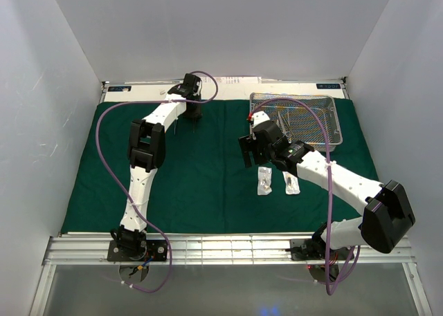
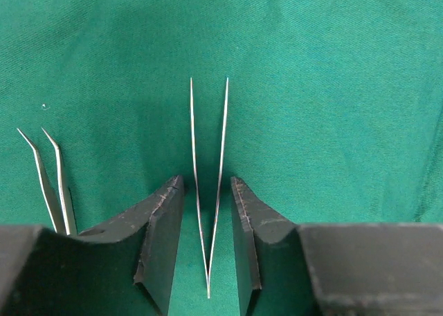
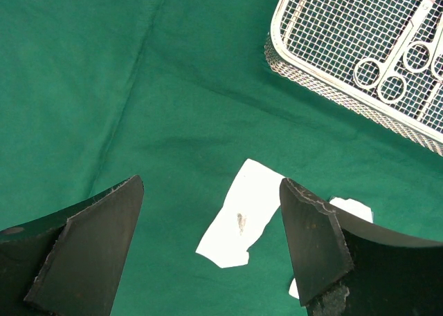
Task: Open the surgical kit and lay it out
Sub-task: Place the medical item in the surgical kit, then pick up the medical item from the container.
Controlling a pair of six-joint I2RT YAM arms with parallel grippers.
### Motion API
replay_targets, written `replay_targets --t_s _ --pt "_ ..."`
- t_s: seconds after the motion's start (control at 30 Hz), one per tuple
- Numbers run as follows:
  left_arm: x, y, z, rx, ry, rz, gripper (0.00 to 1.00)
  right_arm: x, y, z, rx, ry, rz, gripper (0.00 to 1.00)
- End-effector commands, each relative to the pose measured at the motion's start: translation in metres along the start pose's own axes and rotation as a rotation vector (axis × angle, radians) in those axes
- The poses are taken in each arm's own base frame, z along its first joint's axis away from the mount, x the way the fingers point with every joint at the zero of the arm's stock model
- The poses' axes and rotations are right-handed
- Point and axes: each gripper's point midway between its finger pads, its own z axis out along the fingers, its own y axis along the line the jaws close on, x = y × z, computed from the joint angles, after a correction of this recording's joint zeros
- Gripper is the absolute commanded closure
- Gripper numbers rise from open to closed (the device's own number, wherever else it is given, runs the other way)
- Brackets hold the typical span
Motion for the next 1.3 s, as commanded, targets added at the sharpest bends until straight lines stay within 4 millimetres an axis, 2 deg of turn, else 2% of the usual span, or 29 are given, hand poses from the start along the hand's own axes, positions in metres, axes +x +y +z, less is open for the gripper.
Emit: replay_targets --t_s 0.0,0.1,0.13,0.23,0.27,0.33,0.37,0.43,0.47,0.5,0.57,0.6,0.63,0.77,0.8,0.83,0.87,0.9,0.93,0.97,1.1,1.2,1.27 --pt "-0.009 0.006 -0.013 -0.015 -0.019 -0.009 0.55 -0.021 0.003 -0.01 -0.016 -0.052 0.016 0.15" --pt "-0.014 0.003 -0.02 -0.003 -0.029 -0.023 0.54 -0.023 0.003 -0.011 -0.017 -0.056 0.015 0.15" --pt "-0.016 0.002 -0.023 0.001 -0.03 -0.037 0.49 -0.03 0.004 -0.013 -0.019 -0.068 0.015 0.15" --pt "-0.027 -0.003 -0.04 0.022 -0.044 -0.076 0.44 -0.043 0.0 -0.018 -0.002 -0.093 0.001 0.15" --pt "-0.034 -0.005 -0.052 0.034 -0.055 -0.088 0.43 -0.054 -0.001 -0.022 0.005 -0.117 0.001 0.15" --pt "-0.044 -0.009 -0.068 0.059 -0.078 -0.107 0.4 -0.063 -0.007 -0.023 0.018 -0.127 -0.005 0.15" --pt "-0.053 -0.011 -0.085 0.073 -0.101 -0.123 0.38 -0.072 -0.011 -0.026 0.025 -0.144 -0.001 0.15" --pt "-0.062 -0.013 -0.104 0.089 -0.129 -0.14 0.38 -0.079 -0.027 -0.023 0.064 -0.143 0.003 0.15" --pt "-0.072 -0.013 -0.125 0.102 -0.163 -0.158 0.35 -0.086 -0.034 -0.024 0.079 -0.153 0.01 0.15" --pt "-0.076 -0.013 -0.135 0.11 -0.178 -0.164 0.34 -0.087 -0.049 -0.02 0.11 -0.145 0.027 0.15" --pt "-0.076 -0.01 -0.15 0.108 -0.192 -0.18 0.27 -0.089 -0.063 -0.016 0.131 -0.134 0.05 0.16" --pt "-0.081 -0.009 -0.17 0.119 -0.221 -0.186 0.25 -0.092 -0.077 -0.012 0.155 -0.13 0.075 0.17" --pt "-0.074 -0.007 -0.172 0.116 -0.208 -0.186 0.24 -0.093 -0.083 -0.01 0.164 -0.125 0.079 0.17" --pt "-0.059 0.001 -0.201 0.117 -0.211 -0.203 0.12 -0.089 -0.117 0.005 0.219 -0.078 0.119 0.24" --pt "-0.055 0.004 -0.207 0.112 -0.214 -0.206 0.07 -0.086 -0.132 0.012 0.249 -0.059 0.139 0.25" --pt "-0.056 0.006 -0.223 0.12 -0.24 -0.209 0.04 -0.083 -0.139 0.016 0.26 -0.046 0.145 0.25" --pt "-0.042 0.01 -0.218 0.107 -0.213 -0.205 0.02 -0.081 -0.145 0.021 0.266 -0.033 0.152 0.26" --pt "-0.038 0.012 -0.22 0.102 -0.214 -0.204 0.02 -0.074 -0.158 0.029 0.287 -0.005 0.171 0.28" --pt "-0.038 0.013 -0.232 0.11 -0.242 -0.195 0.02 -0.073 -0.164 0.033 0.295 0.002 0.176 0.29" --pt "-0.025 0.018 -0.227 0.095 -0.216 -0.19 0.02 -0.07 -0.17 0.038 0.302 0.015 0.175 0.3" --pt "-0.009 0.028 -0.236 0.071 -0.22 -0.188 0.02 -0.046 -0.2 0.068 0.311 0.107 0.188 0.36" --pt "0.0 0.031 -0.245 0.075 -0.227 -0.189 0.02 -0.034 -0.216 0.084 0.305 0.138 0.184 0.39" --pt "0.003 0.031 -0.248 0.086 -0.23 -0.187 0.02 -0.032 -0.218 0.095 0.267 0.132 0.184 0.44"
